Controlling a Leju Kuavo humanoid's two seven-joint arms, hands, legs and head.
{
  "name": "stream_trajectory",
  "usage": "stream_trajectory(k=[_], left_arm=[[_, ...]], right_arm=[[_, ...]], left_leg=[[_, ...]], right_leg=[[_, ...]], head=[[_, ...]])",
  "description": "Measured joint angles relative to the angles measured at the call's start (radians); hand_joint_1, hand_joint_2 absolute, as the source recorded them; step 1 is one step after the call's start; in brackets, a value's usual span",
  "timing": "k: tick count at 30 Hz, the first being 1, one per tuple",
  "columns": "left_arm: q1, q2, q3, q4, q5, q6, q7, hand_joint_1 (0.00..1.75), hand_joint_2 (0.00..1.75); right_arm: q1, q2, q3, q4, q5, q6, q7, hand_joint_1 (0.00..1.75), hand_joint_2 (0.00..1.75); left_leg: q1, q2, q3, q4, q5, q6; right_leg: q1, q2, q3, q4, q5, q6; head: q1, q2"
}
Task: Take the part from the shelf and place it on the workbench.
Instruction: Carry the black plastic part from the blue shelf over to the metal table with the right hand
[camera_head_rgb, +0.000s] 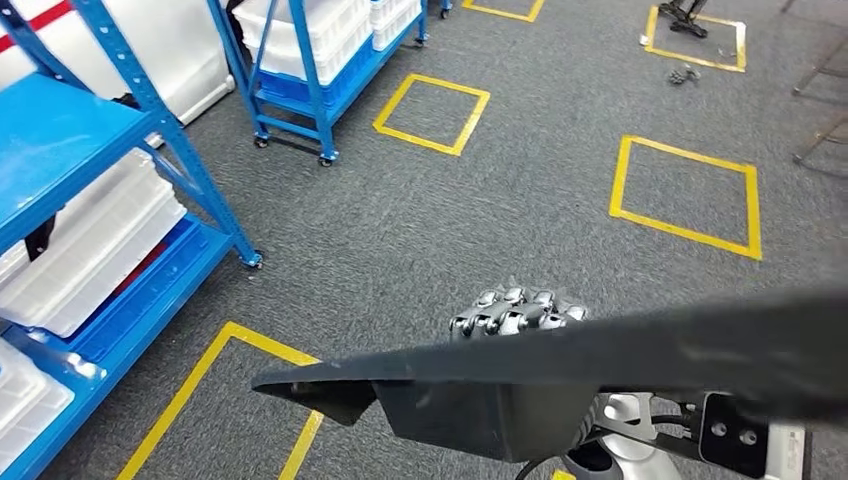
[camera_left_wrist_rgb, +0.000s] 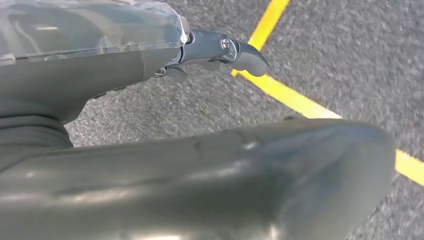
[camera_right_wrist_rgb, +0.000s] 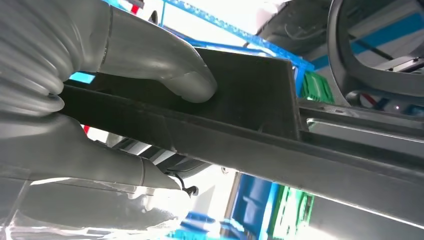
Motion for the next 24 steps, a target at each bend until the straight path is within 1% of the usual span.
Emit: stream_trajectory(k=[1,2,3,4,5,6,7,8,9,10,11,12,13,14,15,16,17,18,19,20,21,22,23,24], left_arm=[[-0.001,-0.001,0.002,0.0,0.002,-0.004,-0.005,0.0,0.0],[-0.002,-0.003,0.004,0.0,0.005,-0.008,-0.012,0.0,0.0],[-0.003,-0.004,0.006,0.0,0.008,-0.01,-0.017,0.0,0.0],[-0.003,-0.005,0.009,0.0,0.011,-0.011,-0.02,0.0,0.0],[-0.002,-0.006,0.012,0.0,0.013,-0.009,-0.021,0.0,0.0],[0.001,-0.007,0.014,0.0,0.015,-0.007,-0.021,0.0,0.0],[0.004,-0.008,0.018,0.0,0.018,-0.004,-0.021,0.0,0.0],[0.006,-0.009,0.022,0.0,0.023,0.0,-0.021,0.0,0.0],[0.007,-0.011,0.026,0.0,0.03,0.005,-0.02,0.0,0.0],[0.007,-0.013,0.032,0.0,0.036,0.009,-0.02,0.0,0.0],[0.007,-0.015,0.037,0.0,0.041,0.013,-0.021,0.0,0.0],[0.008,-0.018,0.042,0.0,0.045,0.015,-0.022,0.0,0.0],[0.008,-0.021,0.047,0.0,0.047,0.016,-0.024,0.0,0.0],[0.009,-0.024,0.052,0.0,0.049,0.018,-0.026,0.0,0.0],[0.01,-0.028,0.056,0.001,0.05,0.02,-0.028,0.0,0.0],[0.011,-0.032,0.06,0.001,0.049,0.022,-0.03,0.0,0.0],[0.012,-0.037,0.062,0.001,0.048,0.024,-0.031,0.0,0.0],[0.013,-0.041,0.062,0.001,0.046,0.026,-0.032,0.0,0.0],[0.014,-0.045,0.063,0.001,0.043,0.027,-0.033,0.0,0.0],[0.016,-0.048,0.064,0.001,0.04,0.027,-0.034,0.0,0.0],[0.019,-0.049,0.064,0.001,0.037,0.027,-0.036,0.0,0.0],[0.023,-0.051,0.065,0.001,0.035,0.026,-0.037,0.0,0.0],[0.025,-0.052,0.065,0.001,0.033,0.025,-0.039,0.0,0.0],[0.026,-0.052,0.065,0.001,0.031,0.023,-0.041,0.0,0.0]], right_arm=[[0.0,0.0,0.0,-0.004,-0.002,0.0,0.002,1.75,1.75],[0.0,-0.001,-0.001,-0.008,-0.004,0.0,0.004,1.75,1.75],[-0.002,-0.002,-0.002,-0.012,-0.009,-0.001,0.006,1.75,1.75],[-0.004,-0.005,-0.004,-0.015,-0.014,-0.001,0.006,1.75,1.75],[-0.006,-0.008,-0.005,-0.015,-0.019,0.0,0.005,1.75,1.75],[-0.007,-0.013,-0.006,-0.012,-0.024,0.001,0.001,1.75,1.75],[-0.006,-0.02,-0.006,-0.007,-0.029,0.005,-0.006,1.75,1.75],[-0.006,-0.029,-0.006,0.002,-0.035,0.013,-0.017,1.75,1.75],[-0.006,-0.038,-0.006,0.014,-0.042,0.023,-0.03,1.75,1.75],[-0.007,-0.047,-0.006,0.028,-0.048,0.033,-0.044,1.75,1.75],[-0.009,-0.057,-0.006,0.044,-0.055,0.043,-0.057,1.75,1.75],[-0.012,-0.066,-0.005,0.059,-0.06,0.049,-0.068,1.75,1.75],[-0.015,-0.075,-0.005,0.073,-0.064,0.055,-0.077,1.75,1.75],[-0.015,-0.085,-0.005,0.086,-0.067,0.061,-0.084,1.75,1.75],[-0.012,-0.096,-0.005,0.096,-0.07,0.066,-0.09,1.75,1.75],[-0.007,-0.108,-0.006,0.104,-0.07,0.071,-0.093,1.75,1.75],[0.001,-0.12,-0.007,0.109,-0.068,0.076,-0.095,1.75,1.75],[0.009,-0.132,-0.009,0.113,-0.063,0.081,-0.097,1.75,1.75],[0.017,-0.142,-0.011,0.116,-0.056,0.086,-0.097,1.75,1.75],[0.025,-0.149,-0.014,0.119,-0.048,0.089,-0.097,1.75,1.75],[0.035,-0.156,-0.016,0.121,-0.039,0.091,-0.098,1.75,1.75],[0.046,-0.161,-0.018,0.123,-0.029,0.092,-0.098,1.75,1.75],[0.059,-0.164,-0.018,0.126,-0.019,0.093,-0.098,1.75,1.75],[0.071,-0.167,-0.019,0.128,-0.009,0.093,-0.098,1.75,1.75]], left_leg=[[0.0,0.009,0.003,-0.003,-0.001,-0.005],[0.001,0.003,0.005,-0.001,-0.005,-0.011],[0.003,-0.014,0.002,0.013,-0.018,-0.015],[0.004,-0.038,-0.011,0.047,-0.041,-0.017],[0.006,-0.066,-0.036,0.103,-0.072,-0.019],[0.007,-0.082,-0.069,0.172,-0.105,-0.019],[0.007,-0.088,-0.101,0.236,-0.127,-0.02],[0.007,-0.091,-0.125,0.277,-0.134,-0.021],[0.008,-0.092,-0.131,0.28,-0.119,-0.022],[0.009,-0.095,-0.12,0.245,-0.086,-0.022],[0.012,-0.105,-0.095,0.181,-0.046,-0.022],[0.015,-0.132,-0.068,0.116,-0.016,-0.023],[0.018,-0.156,-0.048,0.067,0.002,-0.021],[0.019,-0.175,-0.037,0.038,0.008,-0.019],[0.018,-0.185,-0.035,0.031,0.004,-0.014],[0.015,-0.175,-0.035,0.029,0.007,-0.007],[0.014,-0.163,-0.033,0.025,0.01,0.001],[0.014,-0.152,-0.031,0.02,0.014,0.009],[0.014,-0.139,-0.029,0.015,0.017,0.016],[0.013,-0.127,-0.027,0.012,0.019,0.021],[0.01,-0.114,-0.027,0.01,0.018,0.025],[0.008,-0.1,-0.027,0.01,0.017,0.027],[0.006,-0.087,-0.027,0.01,0.016,0.028],[0.005,-0.074,-0.026,0.01,0.014,0.028]], right_leg=[[0.0,0.012,0.0,-0.004,0.002,-0.006],[-0.002,0.023,0.002,-0.01,0.005,-0.012],[-0.005,0.033,0.005,-0.016,0.008,-0.018],[-0.008,0.042,0.008,-0.022,0.012,-0.025],[-0.01,0.052,0.01,-0.025,0.013,-0.029],[-0.01,0.062,0.01,-0.025,0.013,-0.032],[-0.01,0.075,0.01,-0.024,0.014,-0.033],[-0.01,0.088,0.01,-0.022,0.013,-0.033],[-0.01,0.102,0.009,-0.02,0.013,-0.033],[-0.012,0.115,0.009,-0.016,0.012,-0.031],[-0.013,0.128,0.009,-0.01,0.009,-0.028],[-0.014,0.14,0.005,-0.002,0.006,-0.022],[-0.014,0.152,0.0,0.006,0.003,-0.016],[-0.015,0.163,-0.006,0.012,0.002,-0.01],[-0.017,0.173,-0.012,0.014,0.004,-0.002],[-0.02,0.184,-0.015,0.012,0.007,0.006],[-0.024,0.186,-0.017,0.011,0.009,0.013],[-0.024,0.17,-0.021,0.018,0.004,0.018],[-0.022,0.144,-0.033,0.043,-0.013,0.023],[-0.021,0.111,-0.054,0.088,-0.038,0.027],[-0.02,0.084,-0.084,0.15,-0.071,0.03],[-0.022,0.072,-0.118,0.217,-0.099,0.033],[-0.023,0.067,-0.142,0.263,-0.112,0.034],[-0.024,0.065,-0.15,0.278,-0.109,0.033]], head=[[0.0,0.0],[-0.001,0.0],[-0.001,0.0],[-0.002,0.0],[-0.004,0.0],[-0.005,0.0],[-0.006,0.0],[-0.006,0.0],[-0.006,0.0],[-0.006,0.0],[-0.006,0.0],[-0.007,0.0],[-0.007,0.0],[-0.007,0.0],[-0.007,0.0],[-0.008,0.0],[-0.008,0.0],[-0.007,0.0],[-0.004,0.0],[-0.002,0.0],[0.001,0.0],[0.001,0.0],[0.002,0.0],[0.002,0.0]])
